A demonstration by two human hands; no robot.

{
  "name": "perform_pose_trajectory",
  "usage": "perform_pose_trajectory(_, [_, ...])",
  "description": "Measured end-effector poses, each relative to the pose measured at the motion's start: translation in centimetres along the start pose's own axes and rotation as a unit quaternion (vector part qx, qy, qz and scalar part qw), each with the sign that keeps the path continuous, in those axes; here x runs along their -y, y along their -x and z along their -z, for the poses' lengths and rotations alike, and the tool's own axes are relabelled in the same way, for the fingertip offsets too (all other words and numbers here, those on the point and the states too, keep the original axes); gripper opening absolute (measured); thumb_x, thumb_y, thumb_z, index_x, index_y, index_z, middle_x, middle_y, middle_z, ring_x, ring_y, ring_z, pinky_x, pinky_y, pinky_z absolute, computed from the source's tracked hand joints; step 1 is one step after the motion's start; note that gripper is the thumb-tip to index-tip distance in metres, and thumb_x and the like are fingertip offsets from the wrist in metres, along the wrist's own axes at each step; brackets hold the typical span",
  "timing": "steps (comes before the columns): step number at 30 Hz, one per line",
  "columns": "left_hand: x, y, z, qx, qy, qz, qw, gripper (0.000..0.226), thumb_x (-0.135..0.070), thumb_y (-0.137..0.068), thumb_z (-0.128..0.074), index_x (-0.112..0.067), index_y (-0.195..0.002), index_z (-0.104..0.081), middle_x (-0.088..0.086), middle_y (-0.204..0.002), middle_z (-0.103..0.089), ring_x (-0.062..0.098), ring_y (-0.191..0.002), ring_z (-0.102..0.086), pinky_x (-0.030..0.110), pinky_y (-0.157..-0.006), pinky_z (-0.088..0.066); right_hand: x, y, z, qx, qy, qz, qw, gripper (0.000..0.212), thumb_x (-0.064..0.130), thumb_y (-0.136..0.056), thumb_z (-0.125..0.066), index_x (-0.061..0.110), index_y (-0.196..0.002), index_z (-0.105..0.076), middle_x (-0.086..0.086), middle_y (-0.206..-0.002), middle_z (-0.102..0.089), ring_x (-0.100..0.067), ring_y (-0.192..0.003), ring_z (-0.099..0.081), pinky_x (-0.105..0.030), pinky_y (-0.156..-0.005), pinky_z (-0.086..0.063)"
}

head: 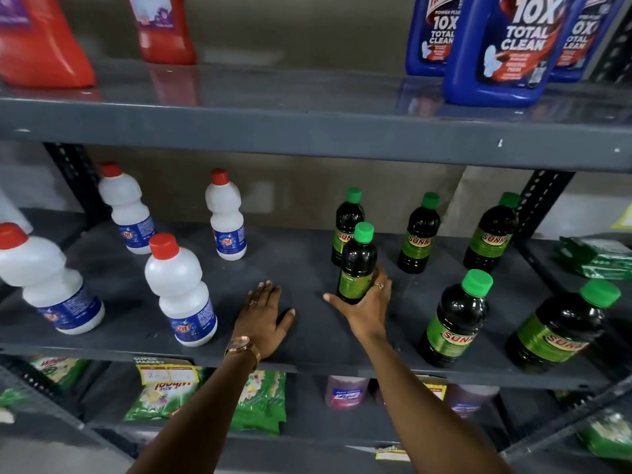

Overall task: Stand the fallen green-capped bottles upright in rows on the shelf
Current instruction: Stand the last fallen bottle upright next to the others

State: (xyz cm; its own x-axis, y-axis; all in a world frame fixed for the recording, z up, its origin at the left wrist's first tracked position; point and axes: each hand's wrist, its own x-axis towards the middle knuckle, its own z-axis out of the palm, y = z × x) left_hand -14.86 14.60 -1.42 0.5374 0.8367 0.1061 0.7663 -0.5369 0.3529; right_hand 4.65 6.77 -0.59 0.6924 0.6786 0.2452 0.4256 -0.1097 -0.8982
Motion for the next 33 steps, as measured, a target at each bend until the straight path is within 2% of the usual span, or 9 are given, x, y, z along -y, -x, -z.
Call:
perform_pose_trajectory(4, [0.0,0.1,0.0,-0.001,0.008,0.001,1.000,0.064,-0.047,-0.095,-0.035,-0.013,-0.146,-0.019,0.007,-0.159,-0.013,0.019,-0.147,-0.004,0.036,-0.122,-0.003,-0.9,0.4,0.1,0.043,-0.035,0.020,0.998,0.102,0.019,-0.065,-0.085,0.015,-0.148,-0.025,-0.006,-0.141,-0.046,-0.020,-0.130,-0.045,-0.044,-0.109,-0.038])
perform_pose_trajectory(8, [-0.1,0.1,0.0,0.000,0.005,0.005,1.000,0.064,-0.047,-0.095,-0.035,-0.013,-0.146,-0.018,0.007,-0.159,-0.012,0.020,-0.147,-0.004,0.036,-0.121,-0.003,-0.5,0.4,-0.2,0.000,0.018,0.022,1.000,0.094,0.037,-0.060,-0.088,0.006,-0.134,-0.039,-0.011,-0.126,-0.050,-0.026,-0.120,-0.046,-0.041,-0.103,-0.040])
perform_pose_trajectory(13, [-0.1,0.1,0.0,0.009,-0.007,0.007,1.000,0.063,-0.047,-0.096,-0.032,-0.013,-0.147,-0.016,0.008,-0.159,-0.010,0.022,-0.147,-0.002,0.036,-0.119,-0.003,-0.3,0.3,-0.6,-0.001,0.035,0.015,0.999,0.101,0.051,-0.056,-0.086,0.008,-0.133,-0.036,-0.010,-0.126,-0.043,-0.024,-0.119,-0.042,-0.039,-0.102,-0.040])
perform_pose_trajectory(15, [-0.1,0.1,0.0,0.010,-0.012,0.004,1.000,0.063,-0.047,-0.096,-0.032,-0.013,-0.146,-0.016,0.008,-0.159,-0.010,0.022,-0.147,-0.003,0.036,-0.119,-0.003,-0.6,0.3,-0.4,0.002,0.007,0.005,1.000,0.099,0.043,-0.057,-0.088,0.011,-0.135,-0.037,-0.007,-0.128,-0.042,-0.018,-0.118,-0.043,-0.034,-0.102,-0.040])
perform_pose_trajectory(18, [0.0,0.1,-0.1,0.010,-0.012,0.005,1.000,0.063,-0.047,-0.096,-0.032,-0.013,-0.147,-0.015,0.008,-0.159,-0.009,0.021,-0.147,-0.002,0.035,-0.119,-0.002,-0.6,0.0,-0.3,0.009,-0.012,0.004,1.000,0.081,0.025,-0.061,-0.088,0.012,-0.130,-0.047,-0.006,-0.122,-0.055,-0.018,-0.112,-0.055,-0.031,-0.095,-0.046])
perform_pose_trajectory(21, [0.1,0.1,-0.1,0.012,-0.011,0.004,1.000,0.063,-0.047,-0.096,-0.031,-0.013,-0.147,-0.014,0.008,-0.160,-0.009,0.021,-0.147,-0.002,0.035,-0.119,-0.001,-0.5,0.2,-0.1,0.012,-0.019,0.000,1.000,0.072,0.022,-0.061,-0.088,0.012,-0.123,-0.053,-0.004,-0.115,-0.063,-0.019,-0.107,-0.060,-0.026,-0.088,-0.047])
perform_pose_trajectory(24, [0.0,0.0,-0.1,0.013,-0.014,0.000,1.000,0.064,-0.047,-0.096,-0.031,-0.012,-0.147,-0.015,0.009,-0.159,-0.010,0.021,-0.147,-0.002,0.036,-0.120,-0.001,-0.2,1.3,0.7,0.019,-0.024,-0.010,0.999,0.070,0.030,-0.057,-0.090,0.015,-0.116,-0.057,0.001,-0.108,-0.063,-0.016,-0.102,-0.061,-0.021,-0.083,-0.045])
perform_pose_trajectory(27, [0.1,-0.1,-0.1,0.009,-0.021,-0.002,1.000,0.063,-0.046,-0.096,-0.032,-0.011,-0.146,-0.018,0.010,-0.159,-0.012,0.021,-0.147,-0.005,0.038,-0.122,-0.003,0.2,3.4,1.4,0.003,0.005,-0.011,1.000,0.073,0.045,-0.047,-0.091,0.018,-0.105,-0.057,0.001,-0.101,-0.064,-0.016,-0.095,-0.062,-0.025,-0.079,-0.048])
perform_pose_trajectory(33, [0.1,-0.1,-0.2,-0.004,-0.019,-0.009,1.000,0.063,-0.045,-0.095,-0.035,-0.009,-0.144,-0.022,0.012,-0.157,-0.018,0.024,-0.147,-0.009,0.040,-0.122,-0.007,0.2,7.8,2.0,-0.011,0.080,-0.007,0.997,0.101,0.068,-0.040,-0.082,0.012,-0.118,-0.052,-0.003,-0.112,-0.055,-0.022,-0.109,-0.050,-0.037,-0.093,-0.046])
